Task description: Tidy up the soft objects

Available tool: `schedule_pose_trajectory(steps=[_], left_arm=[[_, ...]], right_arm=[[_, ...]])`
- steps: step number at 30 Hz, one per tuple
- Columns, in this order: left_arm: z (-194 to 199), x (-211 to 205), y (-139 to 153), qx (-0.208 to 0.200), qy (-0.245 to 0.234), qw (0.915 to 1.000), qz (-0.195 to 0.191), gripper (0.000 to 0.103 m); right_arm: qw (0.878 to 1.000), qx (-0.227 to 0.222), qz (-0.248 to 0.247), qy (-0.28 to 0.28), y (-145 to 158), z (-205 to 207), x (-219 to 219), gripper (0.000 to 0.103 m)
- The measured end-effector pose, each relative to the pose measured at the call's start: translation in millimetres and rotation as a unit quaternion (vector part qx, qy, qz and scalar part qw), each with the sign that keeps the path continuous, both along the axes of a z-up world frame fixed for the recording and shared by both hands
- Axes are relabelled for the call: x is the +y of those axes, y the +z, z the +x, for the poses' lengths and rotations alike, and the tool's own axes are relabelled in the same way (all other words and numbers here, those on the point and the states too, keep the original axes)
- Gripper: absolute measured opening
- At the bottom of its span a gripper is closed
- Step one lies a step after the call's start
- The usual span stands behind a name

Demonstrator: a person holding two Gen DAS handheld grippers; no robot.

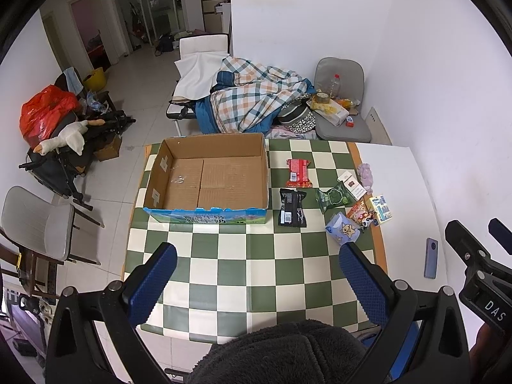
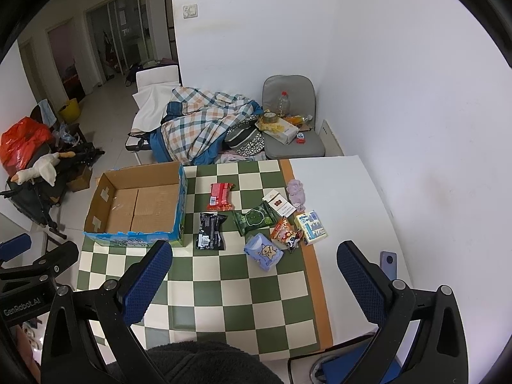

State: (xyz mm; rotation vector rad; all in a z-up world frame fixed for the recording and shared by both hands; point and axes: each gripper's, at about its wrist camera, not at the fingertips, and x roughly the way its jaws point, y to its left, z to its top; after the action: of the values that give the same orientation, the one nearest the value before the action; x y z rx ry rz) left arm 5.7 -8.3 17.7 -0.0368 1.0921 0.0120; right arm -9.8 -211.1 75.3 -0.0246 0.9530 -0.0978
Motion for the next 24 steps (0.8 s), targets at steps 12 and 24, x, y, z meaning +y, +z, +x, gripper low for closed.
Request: schedule_pose_trajectory(steps=[12,24], left_arm=[[-1.1,-0.2,-0.9,-0.002,0.000,1.0000,0.000,0.103],[-2.0,0.7,1.1,-0.005,0.000,1.0000,-0.001,0.103]], right_arm=[[1.000,-0.007,0.004,0.002,2.3,1.0,-8.2,0.103],[1.000,-0.012,0.004,0.000,2.9,-0.1,-5.2,0.103]])
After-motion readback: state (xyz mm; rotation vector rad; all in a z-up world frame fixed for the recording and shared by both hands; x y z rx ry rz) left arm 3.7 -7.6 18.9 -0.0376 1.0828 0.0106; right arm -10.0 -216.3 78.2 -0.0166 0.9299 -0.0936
